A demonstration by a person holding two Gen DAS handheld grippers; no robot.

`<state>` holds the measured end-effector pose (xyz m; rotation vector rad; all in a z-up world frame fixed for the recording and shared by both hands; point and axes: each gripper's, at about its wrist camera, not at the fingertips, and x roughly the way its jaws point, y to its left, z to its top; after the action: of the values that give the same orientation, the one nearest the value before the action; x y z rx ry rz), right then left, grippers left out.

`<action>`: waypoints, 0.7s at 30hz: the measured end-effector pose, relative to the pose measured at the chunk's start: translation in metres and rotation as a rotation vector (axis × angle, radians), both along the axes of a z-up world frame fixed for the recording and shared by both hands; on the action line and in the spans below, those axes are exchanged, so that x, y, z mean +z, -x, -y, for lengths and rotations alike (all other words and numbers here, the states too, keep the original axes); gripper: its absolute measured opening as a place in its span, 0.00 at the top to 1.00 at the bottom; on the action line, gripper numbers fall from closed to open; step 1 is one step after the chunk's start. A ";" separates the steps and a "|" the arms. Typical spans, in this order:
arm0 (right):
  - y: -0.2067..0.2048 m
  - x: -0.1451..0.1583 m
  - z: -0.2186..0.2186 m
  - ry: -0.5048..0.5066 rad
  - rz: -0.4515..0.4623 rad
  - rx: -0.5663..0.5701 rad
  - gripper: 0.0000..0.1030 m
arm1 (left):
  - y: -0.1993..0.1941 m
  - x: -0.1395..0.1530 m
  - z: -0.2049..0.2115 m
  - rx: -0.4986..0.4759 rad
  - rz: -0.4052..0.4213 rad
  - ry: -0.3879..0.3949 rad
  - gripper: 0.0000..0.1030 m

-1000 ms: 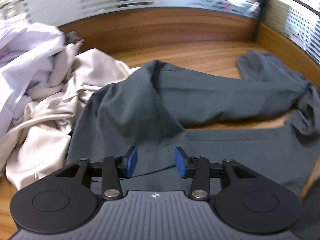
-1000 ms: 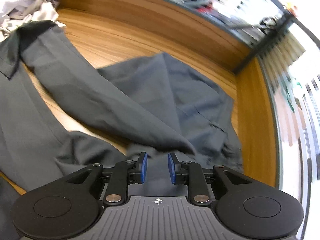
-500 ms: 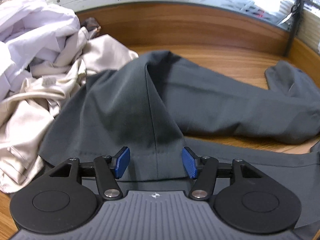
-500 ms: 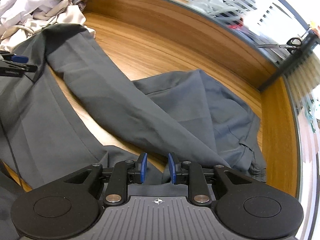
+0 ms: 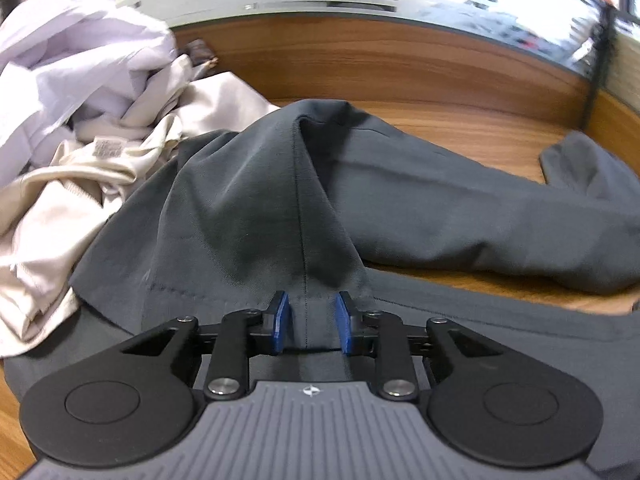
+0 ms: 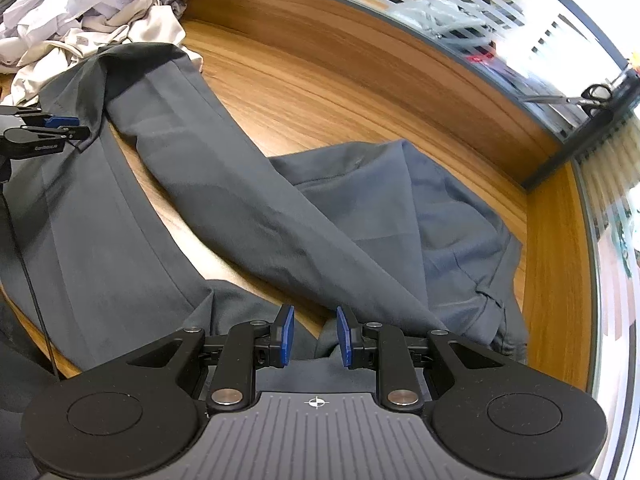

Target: Fold clothes

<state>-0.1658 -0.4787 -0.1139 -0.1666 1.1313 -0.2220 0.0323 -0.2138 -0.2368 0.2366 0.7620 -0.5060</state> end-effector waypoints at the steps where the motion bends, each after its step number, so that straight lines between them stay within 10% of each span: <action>1: -0.002 0.001 0.000 0.001 0.004 0.005 0.75 | -0.001 0.000 -0.001 0.012 -0.006 0.007 0.80; 11: -0.028 0.009 -0.013 -0.002 0.054 0.075 0.75 | -0.015 0.023 -0.024 0.041 -0.048 0.004 0.96; 21: -0.093 0.012 -0.077 -0.119 0.149 0.337 0.75 | -0.017 0.109 -0.095 -0.130 0.028 -0.005 0.96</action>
<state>-0.0728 -0.4018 -0.1019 -0.2281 0.9491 0.1313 0.0490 -0.1184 -0.1276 0.2982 0.7234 -0.6226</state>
